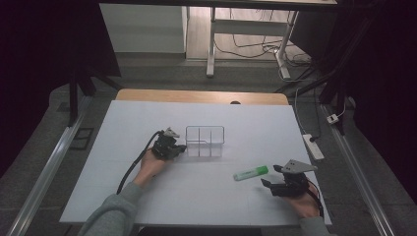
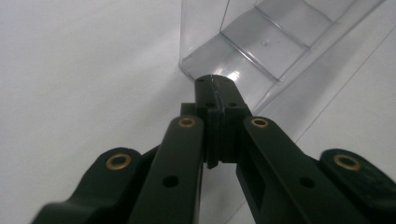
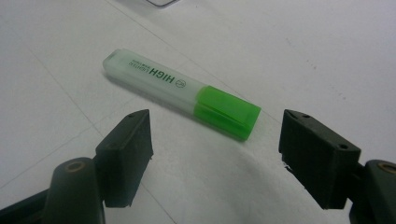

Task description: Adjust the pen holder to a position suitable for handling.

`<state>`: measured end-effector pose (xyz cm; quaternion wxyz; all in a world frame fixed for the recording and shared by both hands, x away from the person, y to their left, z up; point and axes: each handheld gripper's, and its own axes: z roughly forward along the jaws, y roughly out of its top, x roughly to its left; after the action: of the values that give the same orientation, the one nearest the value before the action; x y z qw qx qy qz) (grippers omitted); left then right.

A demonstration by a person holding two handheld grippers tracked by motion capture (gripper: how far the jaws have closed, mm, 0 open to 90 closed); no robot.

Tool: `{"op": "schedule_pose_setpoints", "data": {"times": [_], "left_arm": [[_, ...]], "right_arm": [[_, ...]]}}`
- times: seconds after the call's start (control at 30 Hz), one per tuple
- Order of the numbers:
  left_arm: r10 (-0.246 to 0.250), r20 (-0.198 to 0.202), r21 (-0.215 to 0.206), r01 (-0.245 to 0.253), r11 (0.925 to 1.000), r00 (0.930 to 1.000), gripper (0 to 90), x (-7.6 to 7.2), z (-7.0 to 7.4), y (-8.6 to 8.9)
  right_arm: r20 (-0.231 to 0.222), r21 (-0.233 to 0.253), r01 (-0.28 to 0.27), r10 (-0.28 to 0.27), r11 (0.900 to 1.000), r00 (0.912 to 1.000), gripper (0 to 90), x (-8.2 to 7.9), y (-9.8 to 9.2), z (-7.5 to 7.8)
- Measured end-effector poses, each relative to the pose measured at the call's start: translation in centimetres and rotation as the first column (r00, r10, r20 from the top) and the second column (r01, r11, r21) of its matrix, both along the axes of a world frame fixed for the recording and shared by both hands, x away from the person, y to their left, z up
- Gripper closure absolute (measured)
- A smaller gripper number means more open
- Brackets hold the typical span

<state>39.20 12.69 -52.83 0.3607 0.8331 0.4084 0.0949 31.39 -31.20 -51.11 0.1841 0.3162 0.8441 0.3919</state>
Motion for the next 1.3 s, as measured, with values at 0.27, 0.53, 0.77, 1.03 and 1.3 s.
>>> {"op": "schedule_pose_setpoints", "data": {"times": [0.27,0.53,0.77,1.03,1.3], "left_arm": [[0.005,0.034,-0.013,-0.004,0.9999,0.9994,89.0,-1.4,0.8,1.4],[-0.017,0.089,-0.013,0.019,0.9997,0.9959,63.1,-3.9,1.9,3.0],[-0.054,0.092,-0.002,0.055,0.9985,0.9943,46.8,-6.2,2.3,4.0],[-0.052,0.114,-0.003,0.053,0.9986,0.9921,37.0,-8.3,2.5,5.3],[-0.036,0.118,0.004,0.036,0.9994,0.9924,33.4,-10.8,1.9,6.8]], "right_arm": [[0.002,0.006,0.001,-0.001,1.0,1.0,25.8,0.0,-0.1,-0.1],[-0.001,0.011,-0.006,0.006,1.0,1.0,25.9,0.0,-0.2,0.0],[-0.004,0.026,-0.006,0.006,1.0,1.0,26.1,0.3,-0.3,-0.1],[-0.017,0.02,-0.002,0.002,1.0,0.9999,26.2,0.1,-0.7,-0.1],[-0.005,0.023,-0.009,0.009,1.0,0.9999,26.8,0.0,-0.7,0.1]]}}
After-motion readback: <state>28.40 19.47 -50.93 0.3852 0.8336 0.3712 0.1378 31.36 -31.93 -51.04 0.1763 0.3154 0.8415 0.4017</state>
